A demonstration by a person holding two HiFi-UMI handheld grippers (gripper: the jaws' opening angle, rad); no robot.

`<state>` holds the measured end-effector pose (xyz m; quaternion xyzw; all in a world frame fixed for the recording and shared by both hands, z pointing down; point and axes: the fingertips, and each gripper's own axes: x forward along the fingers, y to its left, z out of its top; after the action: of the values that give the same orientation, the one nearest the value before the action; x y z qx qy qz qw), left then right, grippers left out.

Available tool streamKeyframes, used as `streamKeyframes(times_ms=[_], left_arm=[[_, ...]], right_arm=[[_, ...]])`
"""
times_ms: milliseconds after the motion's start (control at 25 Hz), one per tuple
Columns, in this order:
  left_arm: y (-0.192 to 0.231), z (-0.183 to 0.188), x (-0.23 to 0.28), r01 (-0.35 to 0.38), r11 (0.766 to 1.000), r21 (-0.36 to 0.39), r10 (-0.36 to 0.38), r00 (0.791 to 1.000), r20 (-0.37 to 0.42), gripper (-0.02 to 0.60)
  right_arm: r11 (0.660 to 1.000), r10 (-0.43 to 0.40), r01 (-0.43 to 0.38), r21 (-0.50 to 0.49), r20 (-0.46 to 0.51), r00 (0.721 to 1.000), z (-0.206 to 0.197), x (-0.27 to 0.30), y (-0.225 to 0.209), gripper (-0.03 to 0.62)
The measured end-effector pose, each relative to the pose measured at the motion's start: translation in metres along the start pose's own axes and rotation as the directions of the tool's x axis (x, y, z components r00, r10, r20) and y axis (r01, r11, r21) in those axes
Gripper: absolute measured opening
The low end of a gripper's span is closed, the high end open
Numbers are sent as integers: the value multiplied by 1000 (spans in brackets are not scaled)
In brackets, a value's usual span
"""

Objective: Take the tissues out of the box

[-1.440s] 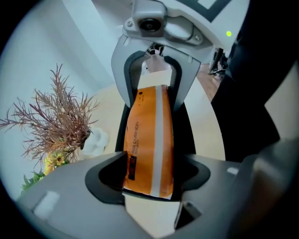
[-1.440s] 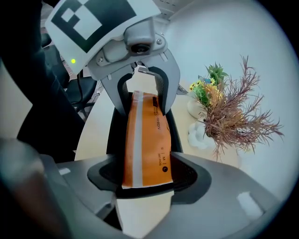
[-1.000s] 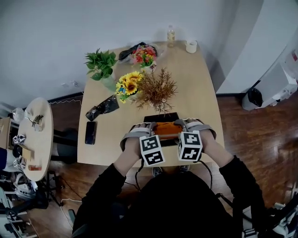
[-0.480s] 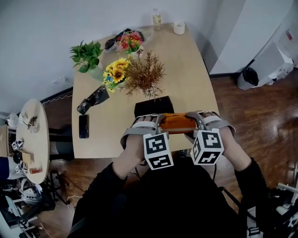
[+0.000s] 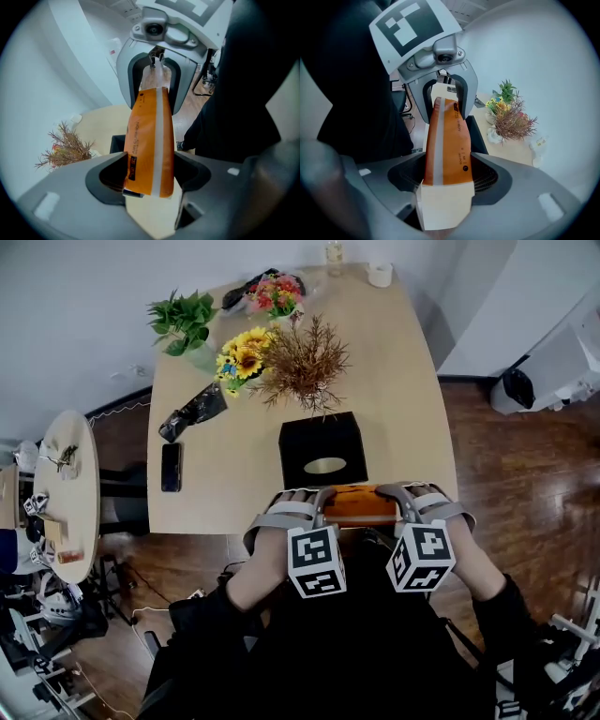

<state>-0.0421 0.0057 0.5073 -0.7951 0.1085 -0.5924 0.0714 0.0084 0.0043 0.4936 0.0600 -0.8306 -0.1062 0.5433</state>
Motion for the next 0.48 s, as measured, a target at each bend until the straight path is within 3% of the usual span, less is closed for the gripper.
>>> streamKeyframes(times_ms=[480], left_arm=[[-30,-7,46,32,999,-27,-32,999,-1,278]], right_arm=[[999,44,-44,4,-46,998,-26,39,29,288]])
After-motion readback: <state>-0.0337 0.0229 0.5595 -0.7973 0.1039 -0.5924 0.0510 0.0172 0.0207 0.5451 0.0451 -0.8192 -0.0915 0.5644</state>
